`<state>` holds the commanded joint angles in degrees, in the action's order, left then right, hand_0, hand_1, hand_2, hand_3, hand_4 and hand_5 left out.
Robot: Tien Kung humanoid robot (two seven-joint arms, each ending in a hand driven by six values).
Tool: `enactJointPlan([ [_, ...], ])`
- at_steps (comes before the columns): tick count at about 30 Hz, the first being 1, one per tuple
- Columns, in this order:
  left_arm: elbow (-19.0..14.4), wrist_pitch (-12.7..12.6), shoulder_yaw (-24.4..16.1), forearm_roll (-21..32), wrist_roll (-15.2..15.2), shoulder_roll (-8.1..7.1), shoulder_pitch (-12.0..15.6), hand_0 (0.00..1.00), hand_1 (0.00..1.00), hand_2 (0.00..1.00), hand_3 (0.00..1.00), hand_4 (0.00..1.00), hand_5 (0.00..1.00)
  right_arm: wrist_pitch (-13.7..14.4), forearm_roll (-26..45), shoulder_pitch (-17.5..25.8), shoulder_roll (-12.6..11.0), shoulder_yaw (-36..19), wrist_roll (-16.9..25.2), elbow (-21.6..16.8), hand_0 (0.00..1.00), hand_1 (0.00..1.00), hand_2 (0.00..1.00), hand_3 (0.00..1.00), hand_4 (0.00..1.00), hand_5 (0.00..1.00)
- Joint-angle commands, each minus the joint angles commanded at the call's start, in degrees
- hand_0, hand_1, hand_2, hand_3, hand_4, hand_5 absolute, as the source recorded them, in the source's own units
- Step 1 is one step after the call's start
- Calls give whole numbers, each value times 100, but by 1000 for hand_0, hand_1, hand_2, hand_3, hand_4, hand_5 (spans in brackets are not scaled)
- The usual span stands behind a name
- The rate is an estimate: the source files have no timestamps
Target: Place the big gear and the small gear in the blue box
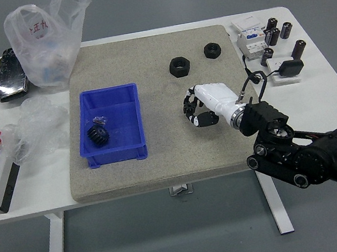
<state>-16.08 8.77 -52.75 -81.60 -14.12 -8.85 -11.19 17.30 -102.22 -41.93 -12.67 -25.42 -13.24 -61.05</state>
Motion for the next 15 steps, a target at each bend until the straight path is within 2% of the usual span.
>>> enactJointPlan([
  [3, -2, 7, -15, -20, -6, -1, -4, 712, 552, 553, 673, 694, 495, -13, -207, -130, 84, 111, -49, -394, 323, 522, 398, 519, 488, 10],
  [4, -3, 10, -16, -21, -8, 1, -7, 712, 552, 553, 673, 694, 496, -25, -284, -180, 146, 175, -71, -532, 326, 520, 441, 525, 509, 2],
  [7, -8, 20, -20, -28, -15, 12, -17, 712, 552, 553, 673, 694, 496, -46, -483, -333, 377, 375, -112, -875, 326, 520, 441, 525, 509, 2],
  [9, -10, 24, -21, -30, -20, 16, -22, 712, 552, 553, 673, 694, 496, -59, -532, -419, 508, 513, -120, -927, 326, 520, 441, 525, 509, 2],
  [10, -10, 25, -28, -37, -23, 16, -24, 712, 553, 553, 673, 694, 496, -72, -540, -460, 563, 586, -124, -922, 363, 595, 617, 642, 481, 6],
  [15, -11, 26, -77, -91, -38, -6, -9, 712, 553, 553, 673, 694, 496, -207, -564, -636, 792, 909, -203, -745, 363, 595, 617, 642, 481, 6],
])
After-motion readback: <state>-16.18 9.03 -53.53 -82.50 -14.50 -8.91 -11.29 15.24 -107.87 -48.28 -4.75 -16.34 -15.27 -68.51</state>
